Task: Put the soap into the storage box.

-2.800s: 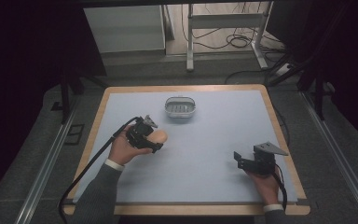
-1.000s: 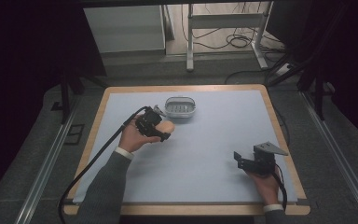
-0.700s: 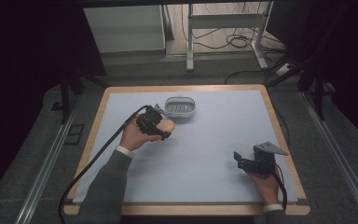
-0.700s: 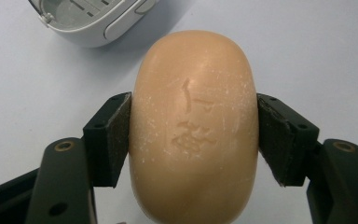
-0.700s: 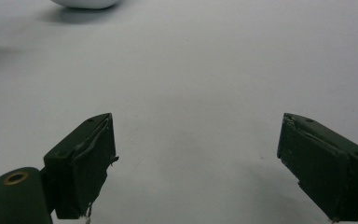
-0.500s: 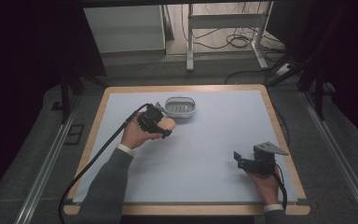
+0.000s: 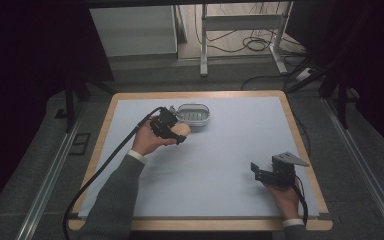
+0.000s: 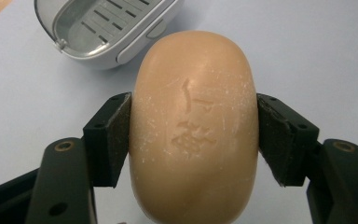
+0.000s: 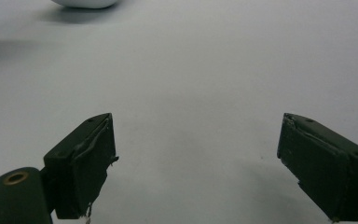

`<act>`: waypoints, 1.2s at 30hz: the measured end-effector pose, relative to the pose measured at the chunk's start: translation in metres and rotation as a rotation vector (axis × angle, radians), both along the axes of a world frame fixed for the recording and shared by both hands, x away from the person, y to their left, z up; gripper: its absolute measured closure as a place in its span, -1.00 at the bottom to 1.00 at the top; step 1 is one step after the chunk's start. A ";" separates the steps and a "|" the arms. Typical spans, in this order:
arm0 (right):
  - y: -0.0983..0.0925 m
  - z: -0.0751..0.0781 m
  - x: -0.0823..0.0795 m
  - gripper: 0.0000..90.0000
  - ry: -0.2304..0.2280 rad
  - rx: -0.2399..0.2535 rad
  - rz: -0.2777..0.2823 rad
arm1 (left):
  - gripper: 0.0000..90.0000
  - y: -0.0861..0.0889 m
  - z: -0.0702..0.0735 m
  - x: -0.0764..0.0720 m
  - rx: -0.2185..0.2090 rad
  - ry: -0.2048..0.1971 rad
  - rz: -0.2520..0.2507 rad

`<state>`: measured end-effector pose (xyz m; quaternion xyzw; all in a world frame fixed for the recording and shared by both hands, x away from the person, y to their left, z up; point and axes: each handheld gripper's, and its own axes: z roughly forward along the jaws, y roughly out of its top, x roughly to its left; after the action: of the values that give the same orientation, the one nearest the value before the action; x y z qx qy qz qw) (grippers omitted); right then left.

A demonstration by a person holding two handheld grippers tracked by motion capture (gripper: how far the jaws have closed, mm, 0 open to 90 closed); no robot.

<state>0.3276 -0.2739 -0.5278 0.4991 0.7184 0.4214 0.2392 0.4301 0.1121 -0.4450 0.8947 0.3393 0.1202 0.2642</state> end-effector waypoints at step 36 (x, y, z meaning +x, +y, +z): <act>-0.001 0.000 0.000 -0.75 0.001 0.007 0.000 | -0.28 -0.020 0.002 0.045 0.014 0.031 -0.024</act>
<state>0.3278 -0.2749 -0.5279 0.5001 0.7171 0.4235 0.2373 0.4751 0.0919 -0.4435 0.9024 0.3317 0.1057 0.2540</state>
